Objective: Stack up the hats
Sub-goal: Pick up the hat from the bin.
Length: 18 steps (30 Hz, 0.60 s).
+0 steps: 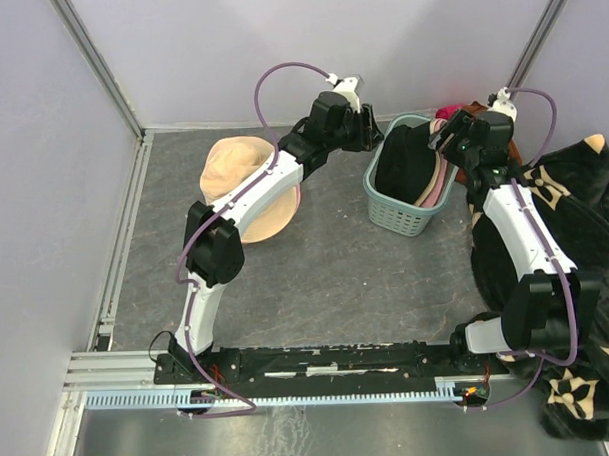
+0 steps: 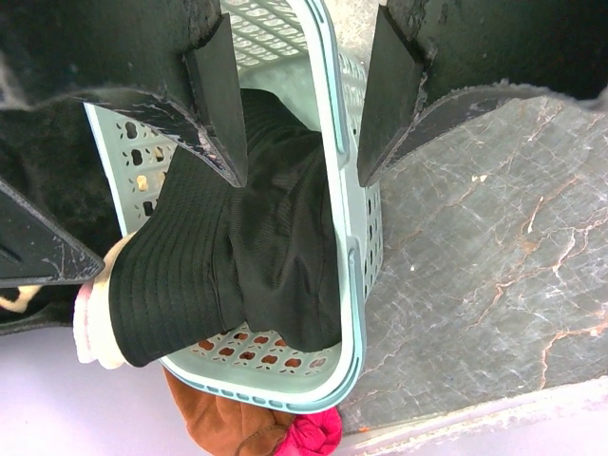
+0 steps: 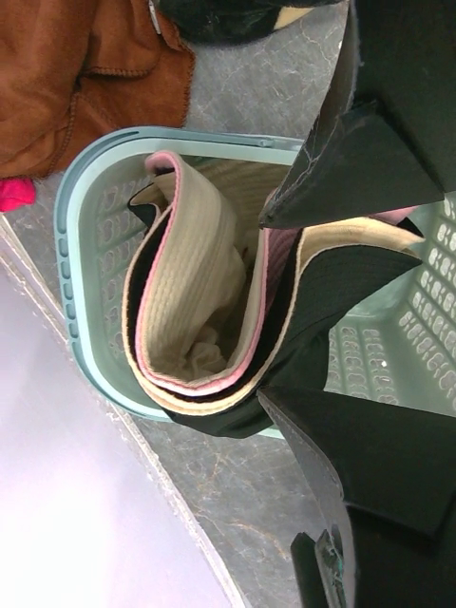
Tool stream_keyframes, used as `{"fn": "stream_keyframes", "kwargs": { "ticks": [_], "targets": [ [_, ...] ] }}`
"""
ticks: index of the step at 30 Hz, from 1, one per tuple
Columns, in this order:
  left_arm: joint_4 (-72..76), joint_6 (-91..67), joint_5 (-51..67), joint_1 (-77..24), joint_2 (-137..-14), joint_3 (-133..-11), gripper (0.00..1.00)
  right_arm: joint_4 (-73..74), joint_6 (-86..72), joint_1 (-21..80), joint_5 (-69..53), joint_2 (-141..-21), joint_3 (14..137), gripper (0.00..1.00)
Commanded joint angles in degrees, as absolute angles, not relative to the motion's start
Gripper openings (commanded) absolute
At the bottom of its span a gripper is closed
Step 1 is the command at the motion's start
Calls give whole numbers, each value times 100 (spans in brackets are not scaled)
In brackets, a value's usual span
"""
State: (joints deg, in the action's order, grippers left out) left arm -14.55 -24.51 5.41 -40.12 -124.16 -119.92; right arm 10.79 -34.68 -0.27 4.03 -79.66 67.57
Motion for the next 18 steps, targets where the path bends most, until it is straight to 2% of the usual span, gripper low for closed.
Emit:
{"fn": "stream_keyframes", "kwargs": {
  "ticks": [1, 18],
  "targets": [
    [-1056, -2636, 742, -3983, -12427, -11950, 56, 715, -3463, -103, 346, -7985, 7060, 74],
    [-917, -2750, 855, -3971, -12472, -11936, 55, 479, -3532, -271, -47, -8342, 7145, 65]
  ]
}}
